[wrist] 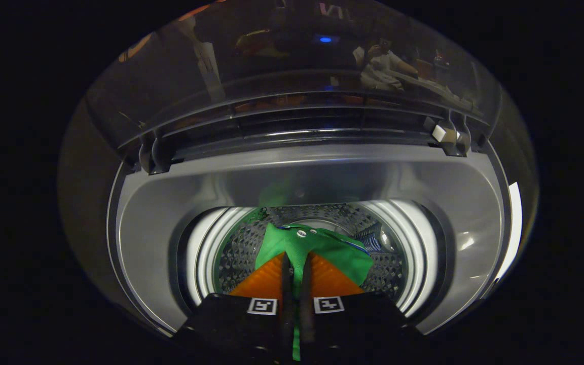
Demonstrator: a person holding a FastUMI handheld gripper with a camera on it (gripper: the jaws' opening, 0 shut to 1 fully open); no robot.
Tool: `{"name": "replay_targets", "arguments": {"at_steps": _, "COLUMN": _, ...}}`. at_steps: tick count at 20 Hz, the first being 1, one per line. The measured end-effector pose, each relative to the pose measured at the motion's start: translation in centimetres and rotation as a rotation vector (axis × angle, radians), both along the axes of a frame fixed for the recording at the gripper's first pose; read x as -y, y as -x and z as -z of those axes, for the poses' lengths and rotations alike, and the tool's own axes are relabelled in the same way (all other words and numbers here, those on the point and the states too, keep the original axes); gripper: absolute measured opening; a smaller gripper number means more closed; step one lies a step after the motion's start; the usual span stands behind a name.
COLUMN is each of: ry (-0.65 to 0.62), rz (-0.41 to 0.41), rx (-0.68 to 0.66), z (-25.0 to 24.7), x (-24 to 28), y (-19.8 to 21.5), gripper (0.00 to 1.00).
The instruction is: Put the clothes into the washing machine and then close the washing machine lid.
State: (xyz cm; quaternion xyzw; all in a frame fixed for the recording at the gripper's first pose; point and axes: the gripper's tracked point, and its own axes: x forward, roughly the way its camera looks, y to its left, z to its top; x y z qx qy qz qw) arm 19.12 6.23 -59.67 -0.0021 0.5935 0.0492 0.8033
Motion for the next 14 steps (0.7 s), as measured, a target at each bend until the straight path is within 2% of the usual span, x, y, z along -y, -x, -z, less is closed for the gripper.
{"name": "replay_targets", "arguments": {"at_steps": 8, "ry": -0.006, "rz": 0.016, "rx": 0.049, "z": -2.6, "x": 0.0, "y": 1.1, "gripper": 1.00}}
{"name": "replay_targets", "arguments": {"at_steps": 11, "ry": -0.015, "rz": 0.011, "rx": 0.106, "z": -4.9, "x": -0.2, "y": 0.8, "gripper": 0.99}}
{"name": "replay_targets", "arguments": {"at_steps": 14, "ry": -0.063, "rz": 0.021, "rx": 0.228, "z": -9.5, "x": -1.4, "y": 0.1, "gripper": 0.99}}
